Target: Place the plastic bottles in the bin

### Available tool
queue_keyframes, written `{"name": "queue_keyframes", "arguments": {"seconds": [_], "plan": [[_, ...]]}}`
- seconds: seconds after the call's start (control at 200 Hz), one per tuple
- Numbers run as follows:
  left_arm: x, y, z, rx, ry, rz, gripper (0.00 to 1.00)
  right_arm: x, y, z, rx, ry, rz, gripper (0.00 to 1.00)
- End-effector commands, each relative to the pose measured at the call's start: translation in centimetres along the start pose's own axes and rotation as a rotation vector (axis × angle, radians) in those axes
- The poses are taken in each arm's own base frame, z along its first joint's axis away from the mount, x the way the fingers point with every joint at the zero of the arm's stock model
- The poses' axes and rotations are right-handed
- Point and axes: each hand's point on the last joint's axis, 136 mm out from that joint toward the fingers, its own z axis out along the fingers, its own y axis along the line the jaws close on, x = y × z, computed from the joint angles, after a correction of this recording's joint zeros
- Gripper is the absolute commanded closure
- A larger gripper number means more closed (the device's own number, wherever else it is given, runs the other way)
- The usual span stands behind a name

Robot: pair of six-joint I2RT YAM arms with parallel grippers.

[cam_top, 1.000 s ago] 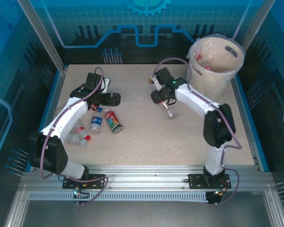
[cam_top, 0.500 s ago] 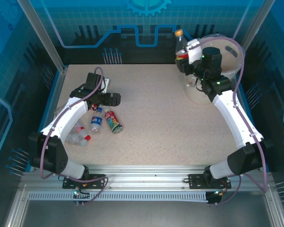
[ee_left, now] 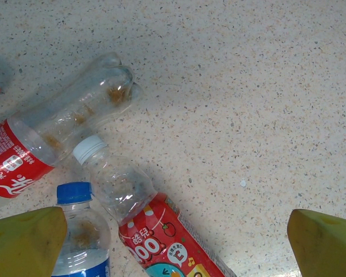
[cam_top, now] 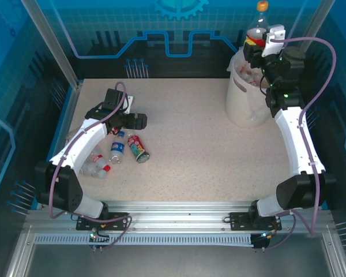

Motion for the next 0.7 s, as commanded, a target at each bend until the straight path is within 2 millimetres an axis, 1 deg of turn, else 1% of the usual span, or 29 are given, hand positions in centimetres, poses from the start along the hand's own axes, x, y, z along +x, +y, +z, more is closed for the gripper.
{"name": "queue_keyframes", "arguments": {"seconds": [0.0, 0.035, 0.06, 0.09, 0.19, 0.285, 0.365, 0.39, 0.53, 0.695], "plan": [[0.2, 0.3, 0.2, -0.001, 0.01, 0.005, 0.01, -2.1, -0.2, 1.2, -0.001, -0.12, -0.083, 0.78], [0.2, 0.3, 0.1, -0.002, 0.009, 0.004, 0.01, -1.3, -0.3, 1.6, 0.013, -0.117, -0.119, 0.78], [0.2, 0.3, 0.1, -0.003, 0.011, 0.005, 0.01, -1.3, -0.4, 2.0, 0.029, -0.133, -0.146, 0.78], [0.2, 0.3, 0.1, -0.002, 0.008, 0.004, 0.01, -0.5, -0.8, 2.4, 0.046, -0.123, -0.171, 0.78], [0.2, 0.3, 0.0, -0.001, 0.006, 0.004, 0.01, 3.0, -1.9, 4.2, 0.097, -0.04, -0.246, 0.78], [0.1, 0.3, -0.1, -0.002, 0.005, 0.005, 0.01, 6.2, -2.6, 5.4, 0.117, 0.028, -0.298, 0.78], [0.2, 0.3, 0.0, -0.003, 0.006, 0.006, 0.01, 8.2, -3.2, 6.0, 0.14, 0.085, -0.325, 0.76], [0.2, 0.3, 0.0, -0.003, 0.006, 0.006, 0.01, 9.5, -3.4, 6.2, 0.14, 0.133, -0.327, 0.76], [0.2, 0.3, 0.0, -0.004, 0.009, 0.006, 0.01, 13.2, -5.4, 6.7, 0.183, 0.233, -0.305, 0.75], [0.3, 0.5, 0.1, -0.01, 0.011, 0.009, 0.01, 16.4, -7.3, 6.2, 0.212, 0.29, -0.26, 0.74]]}}
